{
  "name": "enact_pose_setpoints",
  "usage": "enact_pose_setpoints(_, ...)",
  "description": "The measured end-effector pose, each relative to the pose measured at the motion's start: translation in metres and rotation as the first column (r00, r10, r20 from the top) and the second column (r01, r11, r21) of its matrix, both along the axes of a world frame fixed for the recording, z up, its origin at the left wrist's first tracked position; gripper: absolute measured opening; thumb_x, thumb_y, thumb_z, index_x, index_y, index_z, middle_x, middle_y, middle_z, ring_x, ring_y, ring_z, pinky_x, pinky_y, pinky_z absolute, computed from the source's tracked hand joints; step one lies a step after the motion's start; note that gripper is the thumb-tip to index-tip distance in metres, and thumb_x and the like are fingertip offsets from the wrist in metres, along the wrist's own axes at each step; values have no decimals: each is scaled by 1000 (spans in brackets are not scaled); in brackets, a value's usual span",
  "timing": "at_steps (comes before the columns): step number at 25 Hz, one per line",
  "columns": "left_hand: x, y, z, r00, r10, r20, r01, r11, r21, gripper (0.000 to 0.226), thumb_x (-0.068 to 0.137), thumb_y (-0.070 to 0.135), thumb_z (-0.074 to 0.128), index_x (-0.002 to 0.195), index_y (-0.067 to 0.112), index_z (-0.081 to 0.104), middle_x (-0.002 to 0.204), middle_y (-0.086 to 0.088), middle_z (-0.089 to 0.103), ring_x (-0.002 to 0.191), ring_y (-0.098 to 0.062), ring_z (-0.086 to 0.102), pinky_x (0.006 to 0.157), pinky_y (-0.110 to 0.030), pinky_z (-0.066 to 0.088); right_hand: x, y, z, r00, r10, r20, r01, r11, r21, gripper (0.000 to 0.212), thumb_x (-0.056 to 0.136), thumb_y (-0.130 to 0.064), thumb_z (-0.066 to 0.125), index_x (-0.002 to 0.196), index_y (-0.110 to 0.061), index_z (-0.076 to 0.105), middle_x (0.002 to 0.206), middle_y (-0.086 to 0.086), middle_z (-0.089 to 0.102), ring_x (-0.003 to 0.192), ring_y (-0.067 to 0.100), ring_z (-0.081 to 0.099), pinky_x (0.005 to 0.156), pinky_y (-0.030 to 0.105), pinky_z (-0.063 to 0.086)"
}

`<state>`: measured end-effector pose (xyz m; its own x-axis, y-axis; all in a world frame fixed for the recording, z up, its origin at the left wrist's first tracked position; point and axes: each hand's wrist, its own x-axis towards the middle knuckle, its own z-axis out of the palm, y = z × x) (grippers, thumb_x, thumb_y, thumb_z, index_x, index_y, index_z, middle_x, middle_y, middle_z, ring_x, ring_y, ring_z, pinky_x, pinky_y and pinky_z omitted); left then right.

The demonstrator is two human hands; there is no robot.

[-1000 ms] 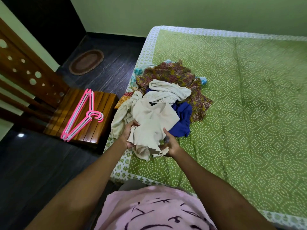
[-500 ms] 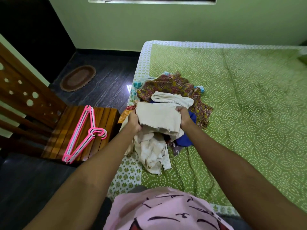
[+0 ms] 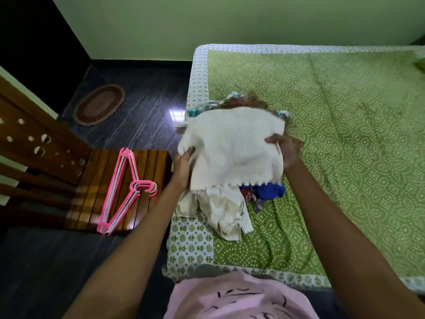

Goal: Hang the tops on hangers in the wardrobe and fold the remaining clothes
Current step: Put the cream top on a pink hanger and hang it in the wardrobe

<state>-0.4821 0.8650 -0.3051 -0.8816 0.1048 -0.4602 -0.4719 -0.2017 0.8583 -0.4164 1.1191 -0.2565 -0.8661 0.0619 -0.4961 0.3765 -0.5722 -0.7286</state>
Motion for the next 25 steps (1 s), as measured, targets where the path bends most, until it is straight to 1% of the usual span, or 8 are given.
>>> enact_pose_setpoints(5,90,-31,-94,932,-56,357,194,911,-363,38,89,4,60,124,-6,53,125,-19,57,108,-28,57,83,-27,42,81,11,-154,790,-70,609,-186,919,348,39,53,-9,74,89,1,64,84,14,58,76,30,54,72,41,46)
enact_pose_setpoints(7,110,-36,-122,915,-86,394,261,870,-418,38,88,-1,58,124,-9,51,125,-20,56,111,-32,56,83,-26,40,110,11,-181,727,-107,678,-185,920,345,12,71,5,67,81,4,60,80,17,55,67,29,53,70,44,47)
enact_pose_setpoints(13,138,-49,-159,826,-226,516,453,810,-372,41,84,-9,59,124,-7,51,124,-15,56,104,-28,56,90,-32,44,134,16,-184,728,-183,660,-174,883,436,23,77,12,57,68,-7,49,70,12,51,56,24,46,39,24,35)
enact_pose_setpoints(15,150,-55,-167,698,-324,639,652,656,-380,46,81,-4,65,125,-6,51,123,-18,57,107,-29,56,85,-31,45,154,23,-195,678,-213,703,-253,831,496,22,73,9,60,64,-7,48,67,11,47,56,22,42,34,19,35)
enact_pose_setpoints(17,162,-60,-175,535,-427,729,840,366,-401,54,80,7,68,129,-1,46,126,-16,55,113,-28,54,85,-29,46,177,27,-210,642,-230,731,-365,747,556,12,67,2,66,70,0,54,74,16,51,65,24,47,58,28,49)
enact_pose_setpoints(18,165,-60,-178,512,-433,742,857,315,-408,59,80,9,68,133,0,42,129,-15,52,116,-28,52,88,-28,44,183,28,-225,614,-204,762,-449,704,550,21,68,1,68,85,4,57,89,22,56,78,30,54,74,36,50)
enact_pose_setpoints(21,158,-55,-180,606,-369,704,763,521,-384,69,82,6,67,140,-2,29,141,-15,39,127,-30,42,99,-30,38,157,12,-232,622,-54,781,-587,628,511,33,75,3,70,104,-2,56,128,20,49,112,25,49,89,30,41)
enact_pose_setpoints(25,121,-59,-176,708,-320,629,639,669,-379,73,85,11,67,143,1,23,145,-15,35,129,-29,39,99,-32,37,73,-42,-217,723,197,662,-636,566,525,33,76,8,67,97,-6,47,75,5,55,63,3,51,56,10,38)
